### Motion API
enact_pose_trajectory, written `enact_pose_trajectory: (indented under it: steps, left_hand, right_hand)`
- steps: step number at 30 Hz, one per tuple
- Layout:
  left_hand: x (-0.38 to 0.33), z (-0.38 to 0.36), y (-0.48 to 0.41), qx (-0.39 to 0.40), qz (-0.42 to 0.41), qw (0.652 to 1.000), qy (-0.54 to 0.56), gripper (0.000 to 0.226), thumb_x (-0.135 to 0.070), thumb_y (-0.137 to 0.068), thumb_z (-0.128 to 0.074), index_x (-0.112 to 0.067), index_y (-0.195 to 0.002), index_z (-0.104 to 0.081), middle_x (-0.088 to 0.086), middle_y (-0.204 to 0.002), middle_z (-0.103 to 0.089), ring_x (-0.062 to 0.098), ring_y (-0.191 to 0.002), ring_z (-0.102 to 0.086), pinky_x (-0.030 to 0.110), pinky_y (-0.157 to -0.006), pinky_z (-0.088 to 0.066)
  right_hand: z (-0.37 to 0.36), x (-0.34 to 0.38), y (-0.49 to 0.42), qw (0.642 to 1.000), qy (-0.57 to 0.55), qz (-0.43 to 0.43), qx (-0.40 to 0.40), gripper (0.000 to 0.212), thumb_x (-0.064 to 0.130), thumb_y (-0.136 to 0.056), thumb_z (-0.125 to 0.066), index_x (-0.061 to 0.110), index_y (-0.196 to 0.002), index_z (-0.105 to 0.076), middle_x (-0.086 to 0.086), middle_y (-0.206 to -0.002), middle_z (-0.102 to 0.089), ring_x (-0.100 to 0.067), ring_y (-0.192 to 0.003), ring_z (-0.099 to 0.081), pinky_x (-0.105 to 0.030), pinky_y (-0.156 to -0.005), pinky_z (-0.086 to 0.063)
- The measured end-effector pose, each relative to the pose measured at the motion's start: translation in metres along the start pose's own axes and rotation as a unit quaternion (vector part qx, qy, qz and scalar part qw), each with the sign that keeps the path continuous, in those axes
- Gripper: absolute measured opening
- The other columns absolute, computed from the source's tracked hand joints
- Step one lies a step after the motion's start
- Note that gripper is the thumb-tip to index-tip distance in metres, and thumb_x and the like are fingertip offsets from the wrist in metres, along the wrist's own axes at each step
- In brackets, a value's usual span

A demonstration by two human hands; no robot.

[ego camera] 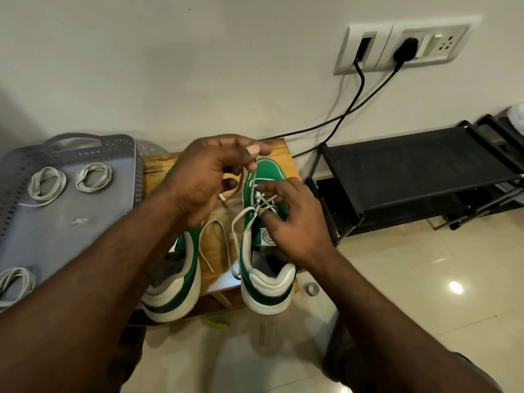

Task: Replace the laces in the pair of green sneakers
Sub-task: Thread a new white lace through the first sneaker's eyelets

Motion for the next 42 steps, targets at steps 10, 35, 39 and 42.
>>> enact_pose_trajectory:
  steps: [10, 35, 39, 42]
  left_hand:
    - [-0.016, -0.002, -0.003, -0.135, -0.159, 0.937, -0.282, 0.055, -0.008, -0.087, -0.076, -0.042, -0.128, -0.068, -0.011, -0.14, -0.057, 0.014, -0.127, -0.053, 0.015, -0.098, -0.04]
    - [0.041, -0.035, -0.011, 0.079, 0.062, 0.966, -0.24, 0.016, -0.028, -0.102, -0.066, -0.023, -0.094, -0.078, -0.006, -0.089, -0.077, 0.014, -0.089, -0.072, 0.032, -0.079, -0.055]
    - [0.039, -0.036, -0.01, 0.071, 0.053, 0.965, -0.245, 0.015, -0.025, -0.103, -0.065, -0.022, -0.095, -0.076, -0.004, -0.087, -0.076, 0.014, -0.085, -0.07, 0.031, -0.075, -0.055]
    - [0.04, -0.028, -0.012, 0.047, 0.053, 0.959, -0.276, 0.017, -0.023, -0.104, -0.063, -0.022, -0.091, -0.075, -0.002, -0.09, -0.075, 0.016, -0.088, -0.067, 0.032, -0.078, -0.051]
  right_hand:
    - [0.019, 0.013, -0.007, 0.894, -0.43, -0.076, -0.1, 0.009, 0.005, -0.099, -0.066, 0.008, -0.091, -0.066, 0.002, -0.068, -0.064, -0.009, -0.06, -0.058, -0.026, -0.059, -0.051]
    - [0.063, -0.03, -0.003, 0.972, 0.024, -0.111, -0.203, 0.046, 0.048, -0.094, -0.07, 0.029, -0.134, -0.057, 0.006, -0.135, -0.05, -0.014, -0.124, -0.045, -0.032, -0.094, -0.051]
    - [0.026, -0.022, -0.006, 0.994, 0.091, -0.058, 0.022, 0.04, 0.058, -0.096, -0.048, 0.028, -0.107, -0.073, 0.007, -0.125, -0.064, -0.019, -0.125, -0.042, -0.048, -0.101, -0.041]
    - [0.024, -0.02, -0.007, 0.984, -0.138, -0.1, 0.045, 0.026, 0.035, -0.101, -0.061, 0.013, -0.088, -0.069, -0.006, -0.1, -0.07, -0.022, -0.104, -0.061, -0.035, -0.085, -0.054]
Point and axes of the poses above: each hand's wrist, its own y-axis away from the middle knuckle, its own z-axis out of the back of the hand, x = y × z, the point moved 5 cm from there along -y, towards the middle knuckle
